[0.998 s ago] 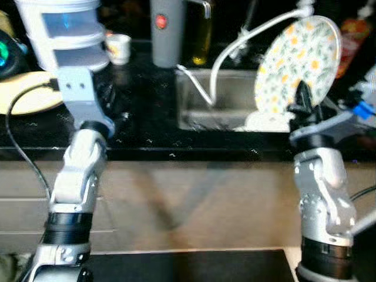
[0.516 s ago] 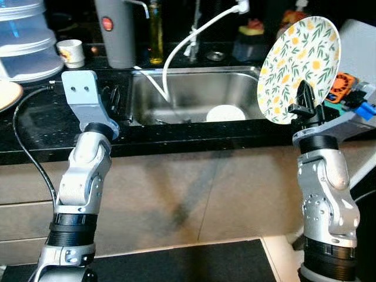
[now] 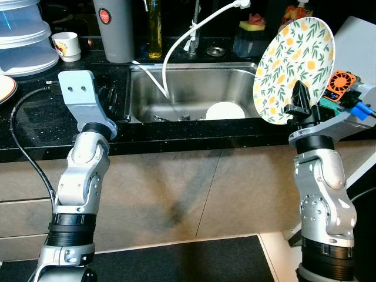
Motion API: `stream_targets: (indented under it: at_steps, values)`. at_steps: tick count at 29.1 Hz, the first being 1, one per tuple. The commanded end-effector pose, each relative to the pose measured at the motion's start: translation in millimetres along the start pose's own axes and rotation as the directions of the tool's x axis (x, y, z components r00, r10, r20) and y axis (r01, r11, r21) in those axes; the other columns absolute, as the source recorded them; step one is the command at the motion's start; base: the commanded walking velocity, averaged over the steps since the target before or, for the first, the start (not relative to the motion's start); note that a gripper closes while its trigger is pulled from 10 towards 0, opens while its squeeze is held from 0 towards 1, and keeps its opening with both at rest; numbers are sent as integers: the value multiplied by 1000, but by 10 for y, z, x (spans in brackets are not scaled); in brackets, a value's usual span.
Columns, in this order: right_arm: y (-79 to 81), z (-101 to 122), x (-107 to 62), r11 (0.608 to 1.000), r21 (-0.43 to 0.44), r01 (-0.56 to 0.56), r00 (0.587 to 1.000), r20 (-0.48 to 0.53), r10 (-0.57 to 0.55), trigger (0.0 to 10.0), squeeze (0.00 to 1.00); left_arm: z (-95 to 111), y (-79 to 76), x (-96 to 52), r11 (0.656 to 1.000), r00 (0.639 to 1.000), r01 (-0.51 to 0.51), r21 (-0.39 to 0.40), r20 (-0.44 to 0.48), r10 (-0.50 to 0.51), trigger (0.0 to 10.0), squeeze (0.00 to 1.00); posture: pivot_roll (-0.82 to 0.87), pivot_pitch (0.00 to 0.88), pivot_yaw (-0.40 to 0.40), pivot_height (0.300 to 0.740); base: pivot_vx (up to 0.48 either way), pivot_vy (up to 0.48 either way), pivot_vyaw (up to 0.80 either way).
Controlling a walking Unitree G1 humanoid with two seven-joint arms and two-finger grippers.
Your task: Kitchen organization
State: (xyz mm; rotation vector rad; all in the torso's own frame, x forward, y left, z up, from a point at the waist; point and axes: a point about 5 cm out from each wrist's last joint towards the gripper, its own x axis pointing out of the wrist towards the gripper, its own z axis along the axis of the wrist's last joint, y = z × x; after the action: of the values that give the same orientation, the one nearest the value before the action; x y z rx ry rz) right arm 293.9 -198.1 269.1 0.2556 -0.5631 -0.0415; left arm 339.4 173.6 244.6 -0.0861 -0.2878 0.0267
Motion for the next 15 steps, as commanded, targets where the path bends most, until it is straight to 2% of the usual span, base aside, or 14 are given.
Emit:
stream_targets:
  at_steps: [1, 2, 3, 4, 5, 6, 7, 9, 12, 15]
  values:
    - [31, 44, 15, 1000, -9, -21, 1000, 12, 21, 10000, 0, -52, 43, 10, 999, 999, -15, 39, -39, 17, 10000, 0, 70, 28, -29, 740, 0, 0, 0]
    - [102, 66, 72, 999, 3, -51, 999, 17, 51, 10000, 0, -46, 91, 31, 998, 999, -26, 60, -43, 28, 10000, 0, 69, 30, -26, 740, 0, 0, 0]
    - [102, 66, 72, 999, 3, -51, 999, 17, 51, 10000, 0, -46, 91, 31, 998, 999, -26, 60, -43, 28, 10000, 0, 69, 30, -26, 740, 0, 0, 0]
    - [240, 31, 158, 993, 29, -116, 993, -20, 117, 10000, 0, -41, 131, 49, 997, 998, -35, 70, -45, 38, 10000, 0, 67, 27, -22, 740, 0, 0, 0]
    - [240, 31, 158, 993, 29, -116, 993, -20, 117, 10000, 0, -41, 131, 49, 997, 998, -35, 70, -45, 38, 10000, 0, 67, 27, -22, 740, 0, 0, 0]
    - [555, -90, 319, 958, 174, -226, 967, -78, 242, 10000, 0, -27, 149, 59, 996, 998, -40, 75, -40, 43, 10000, 0, 77, 28, -25, 740, 0, 0, 0]
    - [555, -90, 319, 958, 174, -226, 967, -78, 242, 10000, 0, -27, 149, 59, 996, 998, -40, 75, -40, 43, 10000, 0, 77, 28, -25, 740, 0, 0, 0]
    - [735, -150, 427, 925, 280, -258, 955, -74, 289, 10000, 0, -8, 168, 40, 994, 996, -82, 72, -27, 84, 10000, 0, 117, 27, -50, 740, 0, 0, 0]
    - [785, -131, 472, 910, 314, -270, 953, -49, 299, 10000, 0, 30, 229, 6, 988, 991, -131, 76, -4, 132, 10000, 0, 128, 29, -60, 740, 0, 0, 0]
    - [746, -94, 453, 909, 326, -260, 959, -20, 281, 10000, 0, 48, 275, -60, 989, 993, -122, 89, 8, 122, 10000, 0, 136, 34, -65, 740, 0, 0, 0]
